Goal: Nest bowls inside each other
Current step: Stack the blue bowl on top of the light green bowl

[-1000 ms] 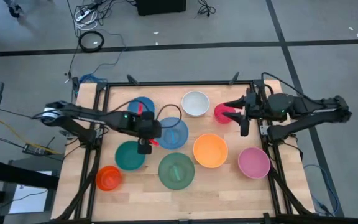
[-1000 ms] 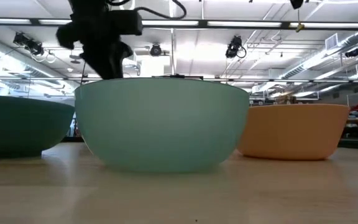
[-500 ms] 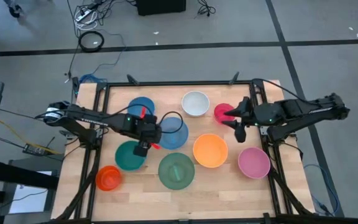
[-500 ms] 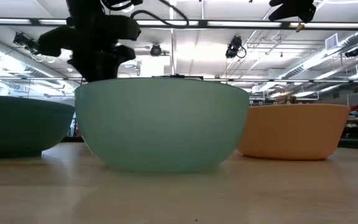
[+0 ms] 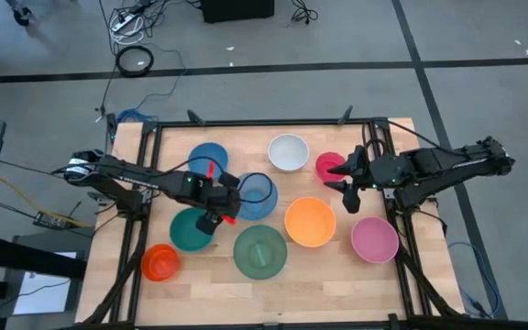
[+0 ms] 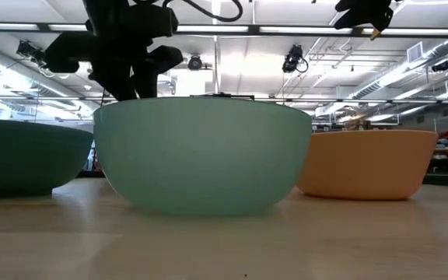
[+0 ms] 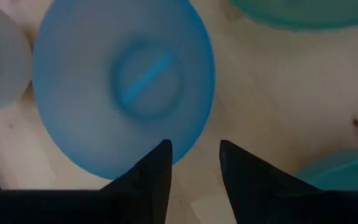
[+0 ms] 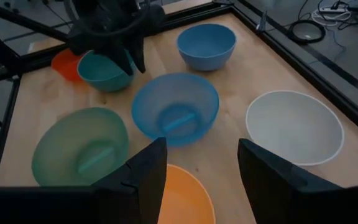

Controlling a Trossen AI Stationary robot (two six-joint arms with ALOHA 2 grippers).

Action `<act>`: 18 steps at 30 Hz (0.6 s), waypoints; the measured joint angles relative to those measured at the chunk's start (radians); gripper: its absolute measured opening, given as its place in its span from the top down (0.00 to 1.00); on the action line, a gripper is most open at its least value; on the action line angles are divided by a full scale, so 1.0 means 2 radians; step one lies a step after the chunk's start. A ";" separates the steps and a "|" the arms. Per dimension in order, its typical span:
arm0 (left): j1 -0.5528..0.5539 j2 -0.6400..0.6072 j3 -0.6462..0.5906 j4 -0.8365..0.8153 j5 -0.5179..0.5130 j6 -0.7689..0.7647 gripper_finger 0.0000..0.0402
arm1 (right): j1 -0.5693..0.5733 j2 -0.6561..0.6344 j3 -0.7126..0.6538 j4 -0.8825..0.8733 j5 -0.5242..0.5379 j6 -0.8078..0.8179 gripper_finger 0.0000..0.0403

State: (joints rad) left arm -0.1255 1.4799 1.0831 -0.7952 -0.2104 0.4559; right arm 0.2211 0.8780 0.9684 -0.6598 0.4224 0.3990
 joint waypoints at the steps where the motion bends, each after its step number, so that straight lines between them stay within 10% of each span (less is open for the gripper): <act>1: 0.000 0.000 -0.003 0.001 0.002 0.003 0.65 | 0.000 0.000 0.000 0.000 0.000 0.000 0.54; 18: 0.009 0.018 -0.030 0.058 0.019 0.017 0.65 | 0.000 0.000 0.000 0.000 0.003 0.000 0.54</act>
State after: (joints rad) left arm -0.1074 1.5160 1.0237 -0.6799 -0.1716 0.4890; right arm 0.2207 0.8779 0.9682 -0.6601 0.4275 0.3998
